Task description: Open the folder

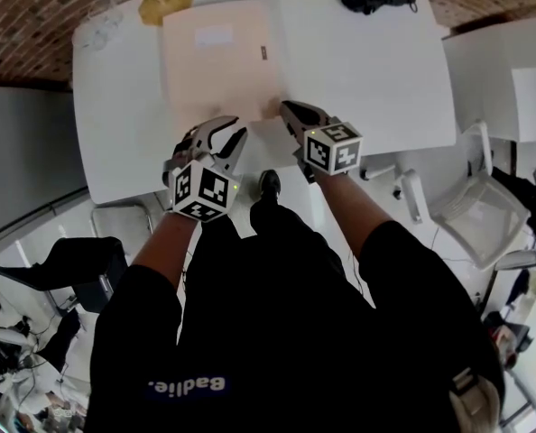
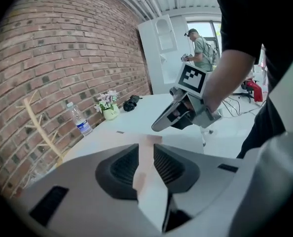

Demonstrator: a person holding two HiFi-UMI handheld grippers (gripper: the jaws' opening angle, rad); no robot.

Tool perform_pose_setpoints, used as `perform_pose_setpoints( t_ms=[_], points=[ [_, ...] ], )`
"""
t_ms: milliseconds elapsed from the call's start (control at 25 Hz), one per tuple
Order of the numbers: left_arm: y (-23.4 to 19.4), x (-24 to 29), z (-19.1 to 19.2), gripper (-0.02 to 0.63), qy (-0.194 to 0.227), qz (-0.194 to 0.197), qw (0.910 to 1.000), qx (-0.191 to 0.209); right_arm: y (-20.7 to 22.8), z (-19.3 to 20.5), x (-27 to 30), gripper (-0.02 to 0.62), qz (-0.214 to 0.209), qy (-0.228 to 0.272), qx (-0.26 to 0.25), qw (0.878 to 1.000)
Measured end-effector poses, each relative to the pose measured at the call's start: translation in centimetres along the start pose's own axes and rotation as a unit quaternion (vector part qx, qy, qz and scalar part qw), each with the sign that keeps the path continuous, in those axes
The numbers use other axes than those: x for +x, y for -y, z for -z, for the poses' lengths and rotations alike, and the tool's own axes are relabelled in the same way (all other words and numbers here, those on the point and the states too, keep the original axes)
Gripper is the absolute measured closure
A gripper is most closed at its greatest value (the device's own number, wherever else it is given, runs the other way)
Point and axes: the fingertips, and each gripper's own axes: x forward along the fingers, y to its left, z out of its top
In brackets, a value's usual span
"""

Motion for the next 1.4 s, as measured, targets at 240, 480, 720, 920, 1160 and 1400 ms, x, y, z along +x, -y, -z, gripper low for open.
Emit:
perform_pose_setpoints(
  t_ms=[240, 480, 720, 920, 1160, 1400],
  points=[
    [0.4, 1.7, 1.5, 0.491, -0.039, 0.007, 0.9967, 0.07, 0.2, 0.5, 0.4, 0.566, -0.001, -0.006, 0.01, 1.0],
    [0.7, 3.4, 3.9, 0.452, -0.082, 0.014, 0.9873, 0.135, 0.6, 1.7, 0.9, 0.566, 0.002, -0.019, 0.02, 1.0],
    [0.1, 4.4, 5.1, 0.425, -0.122, 0.0, 0.9781, 0.169, 0.5, 1.5, 1.0, 0.566, -0.003, -0.017, 0.011, 1.0],
    [-0.1, 4.9, 5.6, 0.474, -0.134, 0.01, 0.9788, 0.155, 0.4, 1.5, 1.0, 0.566, -0.003, -0.018, 0.002, 1.0],
    [-0.3, 4.4, 5.0, 0.479, -0.11, 0.04, 0.989, 0.09, 0.6, 1.6, 1.0, 0.566, -0.007, -0.023, -0.001, 1.0],
    [-0.7, 3.3, 4.0, 0.499, -0.092, 0.03, 0.9915, 0.087, 0.6, 1.8, 1.1, 0.566, -0.006, -0.035, -0.016, 0.999]
  ],
)
